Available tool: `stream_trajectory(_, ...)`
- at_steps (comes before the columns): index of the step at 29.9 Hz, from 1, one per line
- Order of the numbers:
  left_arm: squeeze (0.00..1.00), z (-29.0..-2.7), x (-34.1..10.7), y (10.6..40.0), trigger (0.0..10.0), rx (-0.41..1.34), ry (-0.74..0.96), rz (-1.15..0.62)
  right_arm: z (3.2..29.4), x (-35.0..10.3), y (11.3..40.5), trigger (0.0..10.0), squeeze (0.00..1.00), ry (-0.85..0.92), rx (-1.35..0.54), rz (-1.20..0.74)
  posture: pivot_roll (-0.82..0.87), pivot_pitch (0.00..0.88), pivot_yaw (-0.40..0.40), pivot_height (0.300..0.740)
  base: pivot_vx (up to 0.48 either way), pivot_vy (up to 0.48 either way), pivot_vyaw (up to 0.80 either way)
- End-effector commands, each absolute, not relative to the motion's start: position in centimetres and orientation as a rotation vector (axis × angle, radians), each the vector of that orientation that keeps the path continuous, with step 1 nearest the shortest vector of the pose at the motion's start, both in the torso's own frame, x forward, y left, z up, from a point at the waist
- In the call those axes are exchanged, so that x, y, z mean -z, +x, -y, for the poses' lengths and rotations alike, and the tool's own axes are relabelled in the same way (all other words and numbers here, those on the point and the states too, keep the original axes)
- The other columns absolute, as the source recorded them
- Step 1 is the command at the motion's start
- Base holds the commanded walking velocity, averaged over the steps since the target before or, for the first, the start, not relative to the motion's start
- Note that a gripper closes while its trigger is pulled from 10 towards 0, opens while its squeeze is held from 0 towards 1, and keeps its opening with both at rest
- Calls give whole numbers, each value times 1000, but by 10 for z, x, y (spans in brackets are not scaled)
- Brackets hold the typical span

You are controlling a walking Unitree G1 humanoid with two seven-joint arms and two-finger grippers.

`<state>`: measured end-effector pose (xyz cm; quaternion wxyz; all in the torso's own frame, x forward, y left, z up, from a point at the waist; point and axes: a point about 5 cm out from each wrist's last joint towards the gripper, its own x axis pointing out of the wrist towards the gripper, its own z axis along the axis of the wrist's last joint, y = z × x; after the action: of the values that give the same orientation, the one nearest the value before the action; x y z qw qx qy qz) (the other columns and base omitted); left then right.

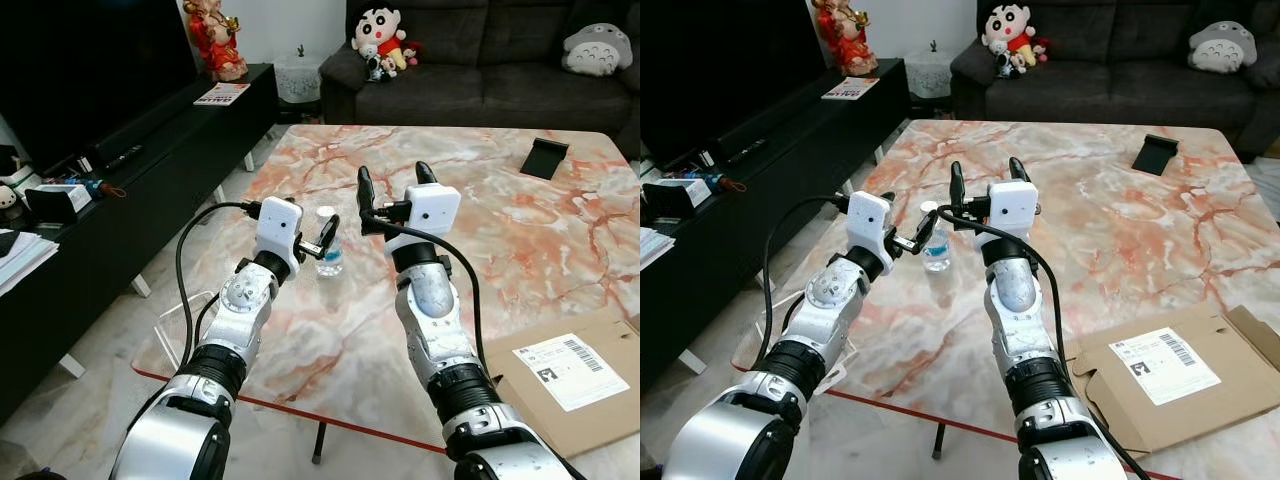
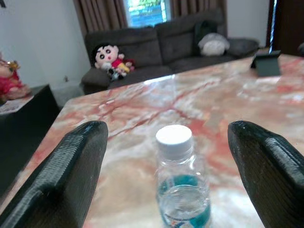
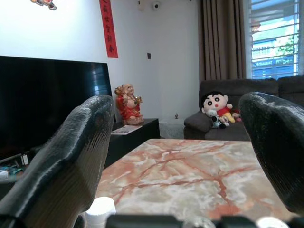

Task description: Picking trash to rubbish bin

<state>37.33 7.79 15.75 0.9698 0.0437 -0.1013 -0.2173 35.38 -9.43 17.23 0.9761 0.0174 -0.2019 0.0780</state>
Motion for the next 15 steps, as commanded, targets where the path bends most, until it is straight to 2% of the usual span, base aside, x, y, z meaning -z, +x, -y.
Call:
stream_trajectory(1, 0, -82, -166, 380, 10000, 421, 101, 201, 92, -175, 352, 10000, 0, 38, -160, 417, -106, 0, 83, 740, 0, 0, 0)
stream_trajectory(15, 0, -70, -184, 395, 10000, 432, 115, 147, 97, -166, 343, 10000, 0, 34, -140, 392, -134, 31, 85, 740, 0, 0, 0)
